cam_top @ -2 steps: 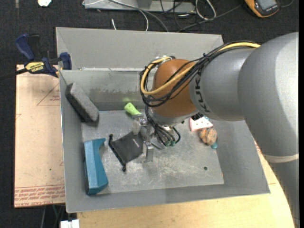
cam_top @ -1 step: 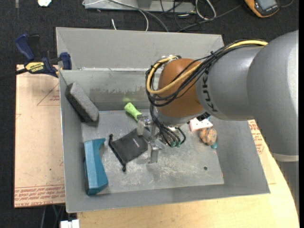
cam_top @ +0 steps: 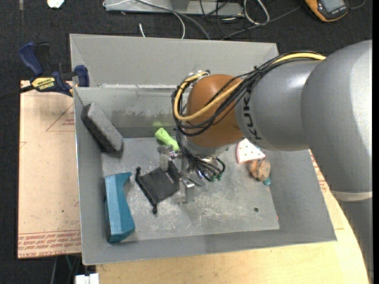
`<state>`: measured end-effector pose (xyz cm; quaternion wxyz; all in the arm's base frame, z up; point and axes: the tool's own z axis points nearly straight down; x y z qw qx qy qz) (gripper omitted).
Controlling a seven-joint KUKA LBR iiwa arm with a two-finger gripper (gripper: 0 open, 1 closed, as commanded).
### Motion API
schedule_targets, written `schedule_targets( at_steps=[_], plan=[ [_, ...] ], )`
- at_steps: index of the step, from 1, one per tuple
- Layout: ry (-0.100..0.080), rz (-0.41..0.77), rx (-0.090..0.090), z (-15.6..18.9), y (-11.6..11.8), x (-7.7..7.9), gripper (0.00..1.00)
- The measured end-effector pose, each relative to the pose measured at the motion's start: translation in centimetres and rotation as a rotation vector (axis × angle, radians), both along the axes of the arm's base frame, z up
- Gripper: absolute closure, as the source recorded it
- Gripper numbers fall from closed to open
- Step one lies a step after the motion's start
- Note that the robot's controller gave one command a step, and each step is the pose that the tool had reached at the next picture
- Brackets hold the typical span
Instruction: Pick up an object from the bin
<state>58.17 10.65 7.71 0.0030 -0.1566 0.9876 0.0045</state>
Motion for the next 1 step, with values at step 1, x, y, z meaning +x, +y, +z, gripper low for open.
schedule_targets(
  at_steps=[1],
  plan=[
    [-0.001, -0.14, 0.001, -0.61, -0.71, -0.33, 1.0]
  ],
)
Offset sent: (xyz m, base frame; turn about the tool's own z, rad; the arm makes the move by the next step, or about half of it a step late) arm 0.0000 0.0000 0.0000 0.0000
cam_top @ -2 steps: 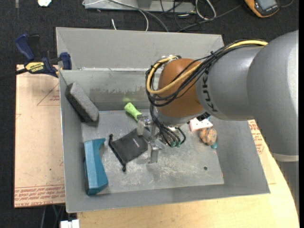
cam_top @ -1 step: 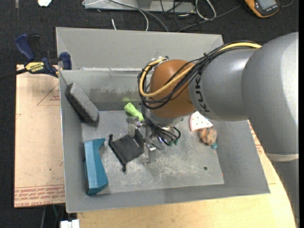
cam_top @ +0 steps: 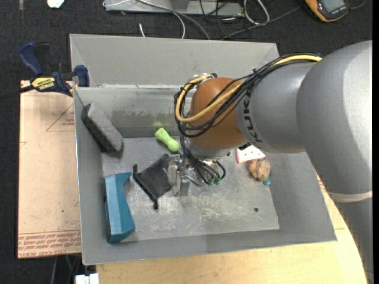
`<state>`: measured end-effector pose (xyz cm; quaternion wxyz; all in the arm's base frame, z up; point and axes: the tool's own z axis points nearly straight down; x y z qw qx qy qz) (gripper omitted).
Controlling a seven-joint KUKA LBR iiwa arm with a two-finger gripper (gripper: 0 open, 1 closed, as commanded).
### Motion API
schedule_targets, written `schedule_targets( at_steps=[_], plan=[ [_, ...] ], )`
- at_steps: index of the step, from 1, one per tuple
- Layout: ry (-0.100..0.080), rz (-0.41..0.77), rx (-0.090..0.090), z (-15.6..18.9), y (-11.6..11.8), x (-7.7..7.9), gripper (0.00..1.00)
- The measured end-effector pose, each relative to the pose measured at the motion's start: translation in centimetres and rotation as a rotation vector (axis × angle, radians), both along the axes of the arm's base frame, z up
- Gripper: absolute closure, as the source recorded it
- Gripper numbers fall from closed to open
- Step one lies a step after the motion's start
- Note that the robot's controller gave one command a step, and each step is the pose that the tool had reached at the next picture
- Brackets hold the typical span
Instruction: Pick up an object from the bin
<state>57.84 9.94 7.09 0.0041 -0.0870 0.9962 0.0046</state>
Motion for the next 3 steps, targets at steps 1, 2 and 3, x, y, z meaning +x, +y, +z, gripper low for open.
schedule_targets(
  at_steps=[1, 2, 3],
  plan=[
    [-0.001, -0.001, 0.0, 0.0, 0.0, 0.0, 1.0],
    [-0.001, -0.022, 0.002, 8.5, 0.2, 1.3, 1.0],
    [0.002, 0.042, 0.001, 13.5, 0.2, 0.3, 1.0]
  ],
)
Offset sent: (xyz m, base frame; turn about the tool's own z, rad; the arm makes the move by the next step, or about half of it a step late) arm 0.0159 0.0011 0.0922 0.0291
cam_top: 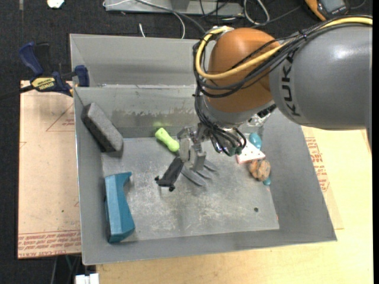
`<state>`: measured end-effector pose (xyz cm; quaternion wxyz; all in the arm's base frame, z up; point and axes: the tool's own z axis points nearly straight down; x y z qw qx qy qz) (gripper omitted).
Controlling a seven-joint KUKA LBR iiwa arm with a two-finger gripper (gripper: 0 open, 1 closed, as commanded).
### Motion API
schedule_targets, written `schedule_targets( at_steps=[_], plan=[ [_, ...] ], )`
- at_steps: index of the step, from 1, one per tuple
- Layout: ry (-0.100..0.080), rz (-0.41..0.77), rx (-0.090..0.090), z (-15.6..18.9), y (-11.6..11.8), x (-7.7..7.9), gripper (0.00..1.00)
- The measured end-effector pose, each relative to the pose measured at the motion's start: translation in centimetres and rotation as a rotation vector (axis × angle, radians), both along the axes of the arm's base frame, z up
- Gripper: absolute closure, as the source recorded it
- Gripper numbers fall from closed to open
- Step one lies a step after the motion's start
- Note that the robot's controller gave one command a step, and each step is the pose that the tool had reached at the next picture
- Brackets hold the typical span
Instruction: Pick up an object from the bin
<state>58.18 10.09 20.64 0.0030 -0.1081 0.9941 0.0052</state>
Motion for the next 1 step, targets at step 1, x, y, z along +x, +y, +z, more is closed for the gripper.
schedule_targets(
  at_steps=[1],
  plan=[
    [0.004, 0.022, -0.001, 7.03, 0.46, 0.02, 1.0]
  ],
)
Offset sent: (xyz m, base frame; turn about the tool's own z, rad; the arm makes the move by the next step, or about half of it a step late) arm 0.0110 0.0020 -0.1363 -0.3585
